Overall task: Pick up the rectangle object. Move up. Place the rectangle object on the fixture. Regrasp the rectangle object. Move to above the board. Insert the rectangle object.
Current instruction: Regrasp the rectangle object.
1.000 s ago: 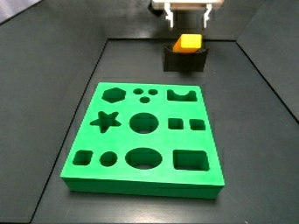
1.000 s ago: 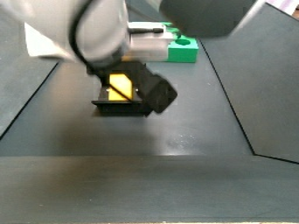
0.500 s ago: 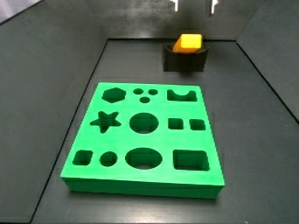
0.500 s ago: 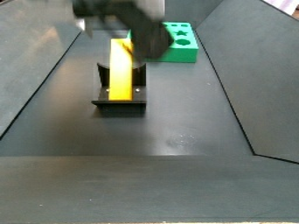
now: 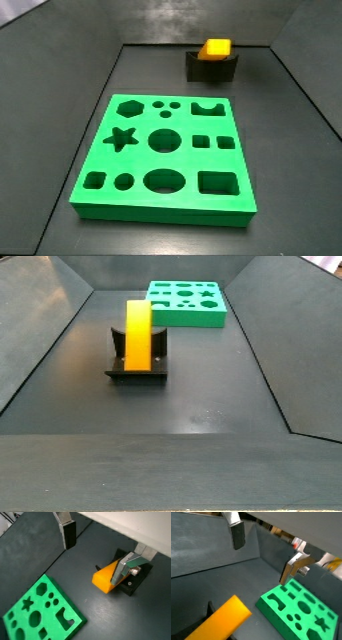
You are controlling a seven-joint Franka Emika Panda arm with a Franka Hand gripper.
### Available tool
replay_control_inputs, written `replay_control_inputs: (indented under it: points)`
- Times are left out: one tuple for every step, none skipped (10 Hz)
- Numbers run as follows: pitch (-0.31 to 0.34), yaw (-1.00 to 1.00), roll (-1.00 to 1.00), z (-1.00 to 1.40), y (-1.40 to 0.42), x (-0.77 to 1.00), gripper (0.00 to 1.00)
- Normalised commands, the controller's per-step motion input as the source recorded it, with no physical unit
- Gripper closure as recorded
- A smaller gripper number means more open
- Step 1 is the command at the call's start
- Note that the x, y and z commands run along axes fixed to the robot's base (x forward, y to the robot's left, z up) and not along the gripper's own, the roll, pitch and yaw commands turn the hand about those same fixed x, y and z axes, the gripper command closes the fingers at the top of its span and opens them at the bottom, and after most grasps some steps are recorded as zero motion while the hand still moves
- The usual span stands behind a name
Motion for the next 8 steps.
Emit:
replay_control_inputs:
  points:
    - [0.027,0.01,1.00,0.10,-0.33,-0.03,0.00]
    - [0.024,0.01,1.00,0.08,-0.19,-0.03,0.00]
    - [0.018,0.01,1.00,0.03,-0.03,-0.03,0.00]
    - [0.016,0.01,1.00,0.02,-0.01,-0.02,0.00]
    - [0.012,0.01,1.00,0.01,0.00,-0.01,0.00]
    - [0.011,0.01,1.00,0.01,-0.01,0.00,0.00]
    - [0.014,0.02,1.00,0.01,-0.02,0.00,0.00]
    - [0.018,0.02,1.00,0.01,-0.01,0.00,0.00]
